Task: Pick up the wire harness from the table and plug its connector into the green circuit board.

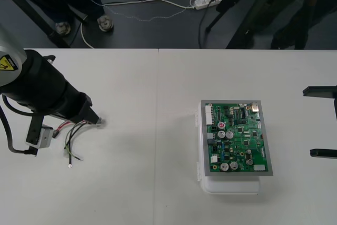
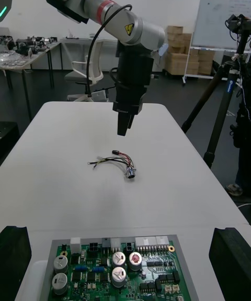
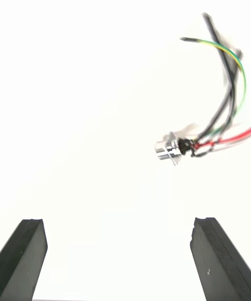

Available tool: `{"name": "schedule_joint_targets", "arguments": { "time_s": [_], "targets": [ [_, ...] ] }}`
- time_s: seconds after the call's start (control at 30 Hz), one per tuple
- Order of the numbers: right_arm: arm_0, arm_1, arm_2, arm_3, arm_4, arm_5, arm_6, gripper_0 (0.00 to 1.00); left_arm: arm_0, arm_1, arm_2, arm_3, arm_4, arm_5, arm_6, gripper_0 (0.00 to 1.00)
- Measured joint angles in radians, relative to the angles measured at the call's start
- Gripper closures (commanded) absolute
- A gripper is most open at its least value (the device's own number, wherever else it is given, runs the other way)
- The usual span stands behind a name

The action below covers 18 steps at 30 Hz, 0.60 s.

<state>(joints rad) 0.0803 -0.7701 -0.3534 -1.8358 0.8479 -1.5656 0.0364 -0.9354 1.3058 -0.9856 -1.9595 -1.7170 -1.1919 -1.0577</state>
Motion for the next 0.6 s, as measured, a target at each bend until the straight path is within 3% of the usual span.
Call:
{"name": "schedule_joint_targets", "arguments": {
  "time_s": [0.17,0.6],
  "targets": [
    [0.003,0.014,0.037,0.001,-0.006,0.000,0.000,0.00,-0.137,0.002,-0.180,0.001,-0.057,0.040,-0.098,0.19],
    [0.004,0.017,0.109,0.006,-0.027,0.000,0.000,0.00,-0.537,-0.052,-0.738,0.032,-0.199,0.164,-0.101,0.19]
  ]
}}
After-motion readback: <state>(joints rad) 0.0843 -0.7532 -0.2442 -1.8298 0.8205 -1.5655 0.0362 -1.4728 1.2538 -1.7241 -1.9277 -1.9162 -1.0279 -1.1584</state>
